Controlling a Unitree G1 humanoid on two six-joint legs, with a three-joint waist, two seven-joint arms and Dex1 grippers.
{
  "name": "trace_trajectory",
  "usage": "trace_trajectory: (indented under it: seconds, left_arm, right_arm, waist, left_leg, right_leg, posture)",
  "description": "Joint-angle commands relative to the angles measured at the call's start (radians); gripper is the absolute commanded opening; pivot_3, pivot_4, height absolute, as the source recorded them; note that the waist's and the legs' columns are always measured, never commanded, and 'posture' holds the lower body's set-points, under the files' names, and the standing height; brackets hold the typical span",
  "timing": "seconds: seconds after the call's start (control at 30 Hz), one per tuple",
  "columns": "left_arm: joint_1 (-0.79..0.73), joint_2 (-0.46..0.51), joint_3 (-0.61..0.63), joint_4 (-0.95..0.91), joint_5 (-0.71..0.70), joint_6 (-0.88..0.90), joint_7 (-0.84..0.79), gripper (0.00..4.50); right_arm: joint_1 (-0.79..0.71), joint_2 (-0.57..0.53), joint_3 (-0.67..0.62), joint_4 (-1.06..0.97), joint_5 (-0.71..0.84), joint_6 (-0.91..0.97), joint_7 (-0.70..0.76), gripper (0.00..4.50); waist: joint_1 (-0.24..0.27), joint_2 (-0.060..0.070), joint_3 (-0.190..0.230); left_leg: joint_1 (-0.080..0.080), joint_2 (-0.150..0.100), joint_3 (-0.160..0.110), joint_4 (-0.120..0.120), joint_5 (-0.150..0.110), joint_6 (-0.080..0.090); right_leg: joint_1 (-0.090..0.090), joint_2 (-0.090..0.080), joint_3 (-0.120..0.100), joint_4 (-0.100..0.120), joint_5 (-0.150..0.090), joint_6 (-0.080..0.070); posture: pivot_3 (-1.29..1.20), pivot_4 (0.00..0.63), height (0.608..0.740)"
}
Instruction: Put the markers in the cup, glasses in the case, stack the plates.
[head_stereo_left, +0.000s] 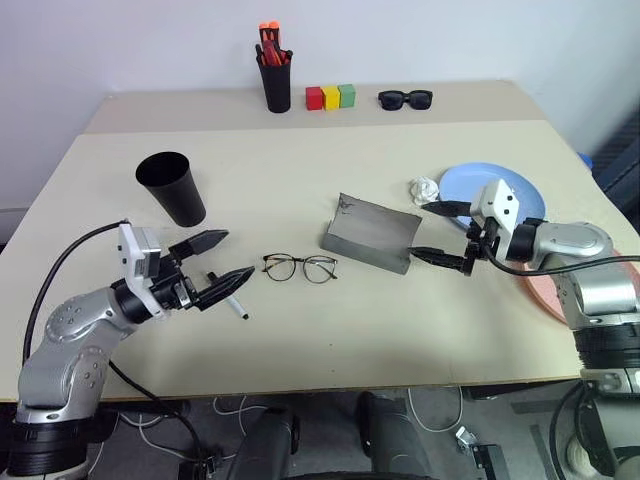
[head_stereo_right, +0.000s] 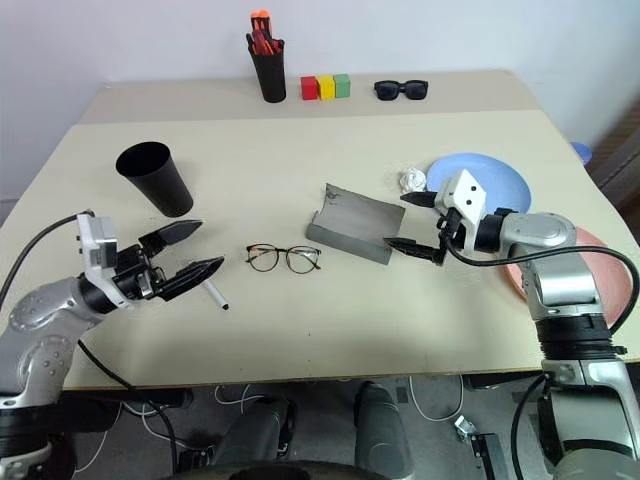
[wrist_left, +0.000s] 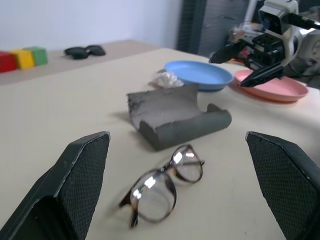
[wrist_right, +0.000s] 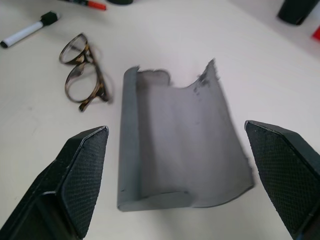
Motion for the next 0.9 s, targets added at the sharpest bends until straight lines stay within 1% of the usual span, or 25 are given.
trace_trajectory:
  seconds: [0.03,0.1,0.23,0.37,0.47,0.63,0.7,0.8,0.87,0.9]
  left_arm:
    - [0.035,0.017,0.071,-0.064,-0.034,-0.005,0.013,4.50]
    - [0.047,0.016,0.082,-0.065,-0.043,0.003,0.019,4.50]
    - [0.013,0.034,0.070,-0.072,-0.078,0.065,0.043,4.50]
    - [-0.032,0.054,0.056,-0.055,-0.079,0.105,0.052,4.50]
    - [-0.027,0.072,0.063,-0.048,-0.057,0.112,0.047,4.50]
    - [0.020,0.114,0.131,0.013,-0.052,0.098,-0.006,4.50]
    - [-0.006,0.144,0.151,0.037,-0.081,0.158,0.022,4.50]
    - [-0.051,0.180,0.150,0.086,-0.058,0.174,0.035,4.50]
    - [-0.072,0.210,0.142,0.123,-0.028,0.177,0.036,4.50]
    - [-0.082,0.225,0.134,0.130,-0.019,0.207,0.058,4.50]
  right_arm:
    - [-0.033,0.011,-0.003,0.005,-0.002,-0.031,0.011,4.47]
    - [-0.034,0.021,0.000,0.014,-0.007,-0.040,0.010,4.47]
    - [-0.026,0.025,-0.008,-0.020,0.005,-0.018,0.002,4.47]
    - [-0.004,0.019,-0.014,-0.055,0.012,-0.007,0.002,4.47]
    - [0.002,0.031,-0.017,-0.085,0.015,0.002,-0.023,4.47]
    - [0.007,0.089,0.006,-0.202,0.030,0.046,-0.090,4.47]
    - [0.010,0.108,0.002,-0.249,0.044,0.073,-0.112,4.47]
    - [0.026,0.129,0.006,-0.355,0.074,0.135,-0.152,4.47]
    - [0.046,0.134,0.017,-0.417,0.101,0.184,-0.161,4.47]
    - [0.060,0.126,0.023,-0.430,0.097,0.181,-0.152,4.47]
  waist:
    - [0.000,0.000,0.000]
    - [0.001,0.000,0.000]
    - [0.002,0.000,0.000]
    - [0.001,0.000,0.000]
    - [-0.004,0.000,0.000]
    - [-0.005,0.000,0.000]
    - [-0.003,0.000,0.000]
    - [0.006,0.000,0.000]
    - [0.004,0.000,0.000]
    - [0.002,0.000,0.000]
  left_leg:
    - [0.000,0.000,0.000,0.000,0.000,0.000]
    - [0.000,0.000,0.000,0.000,0.000,0.000]
    - [0.000,0.000,0.000,0.000,0.000,0.000]
    - [0.000,0.000,0.000,0.000,0.000,0.000]
    - [0.001,0.000,0.000,0.000,0.000,0.000]
    - [0.001,0.001,0.000,-0.003,0.000,0.000]
    - [0.001,0.001,0.000,-0.004,0.000,0.000]
    - [0.001,0.002,0.000,-0.004,0.000,0.000]
    - [0.000,0.001,0.000,-0.004,0.000,-0.001]
    - [0.000,0.001,0.000,-0.004,0.000,-0.001]
  right_leg:
    - [0.000,0.000,0.000,0.000,0.000,0.000]
    - [0.000,0.000,0.000,0.000,0.000,0.000]
    - [0.000,0.000,0.000,0.001,0.000,-0.001]
    - [0.000,0.000,0.000,0.001,0.001,0.001]
    - [0.000,0.000,0.000,0.001,0.001,0.002]
    - [-0.001,0.000,0.000,0.001,0.001,0.001]
    - [-0.002,0.001,0.000,0.001,0.001,0.001]
    - [-0.002,0.001,0.000,0.001,0.001,0.001]
    - [-0.002,0.001,0.000,0.001,0.001,0.001]
    - [-0.002,0.001,0.000,0.001,0.001,0.001]
  posture:
    - [0.00,0.150,0.740]
    - [0.00,0.150,0.740]
    - [0.00,0.150,0.740]
    - [0.00,0.150,0.740]
    - [0.00,0.150,0.740]
    - [0.00,0.150,0.740]
    - [0.00,0.150,0.740]
    - [0.00,0.150,0.740]
    - [0.00,0.150,0.740]
    - [0.00,0.150,0.740]
